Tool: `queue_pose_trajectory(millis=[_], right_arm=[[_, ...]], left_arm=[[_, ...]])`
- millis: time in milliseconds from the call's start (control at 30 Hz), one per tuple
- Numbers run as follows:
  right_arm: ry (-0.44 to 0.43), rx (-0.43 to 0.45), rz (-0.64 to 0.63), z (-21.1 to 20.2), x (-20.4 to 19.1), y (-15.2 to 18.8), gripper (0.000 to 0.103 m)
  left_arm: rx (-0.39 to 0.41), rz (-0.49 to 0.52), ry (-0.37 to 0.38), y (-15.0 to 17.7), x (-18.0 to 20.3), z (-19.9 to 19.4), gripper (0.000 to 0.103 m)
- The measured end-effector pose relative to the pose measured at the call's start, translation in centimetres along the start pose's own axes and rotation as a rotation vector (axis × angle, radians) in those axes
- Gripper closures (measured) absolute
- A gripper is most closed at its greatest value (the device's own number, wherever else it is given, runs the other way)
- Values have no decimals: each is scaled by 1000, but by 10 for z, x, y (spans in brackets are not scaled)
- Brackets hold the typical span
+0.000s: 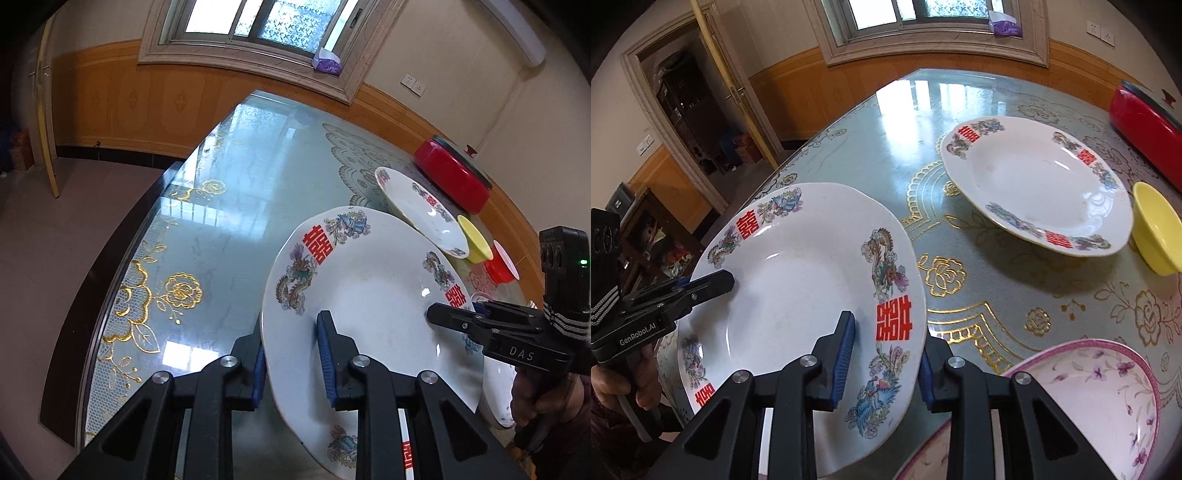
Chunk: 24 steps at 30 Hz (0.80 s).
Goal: Organize plates and bowls
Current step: 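Lift the white plate with both grippers and lower it onto the pink-rimmed plate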
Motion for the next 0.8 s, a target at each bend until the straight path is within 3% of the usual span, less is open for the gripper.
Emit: queue_pose_trajectory(millis=[367,800], right_arm=[[36,23,57,-36,18,16,73],[103,57,184,-87,68,64,73]], left_arm=[[-22,38,11,1,37,-2,76],[-68,146,56,14,110,12,75]])
Point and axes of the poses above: each gripper's, at about its wrist camera, not at the fingertips, and z roughly the way its jaws point, x to its right, y to its underside, the point moved 5 cm from there along z, roughly the way its jaws point, and after that the axes turned 6 degrees about -z, right-handed, at the moved point
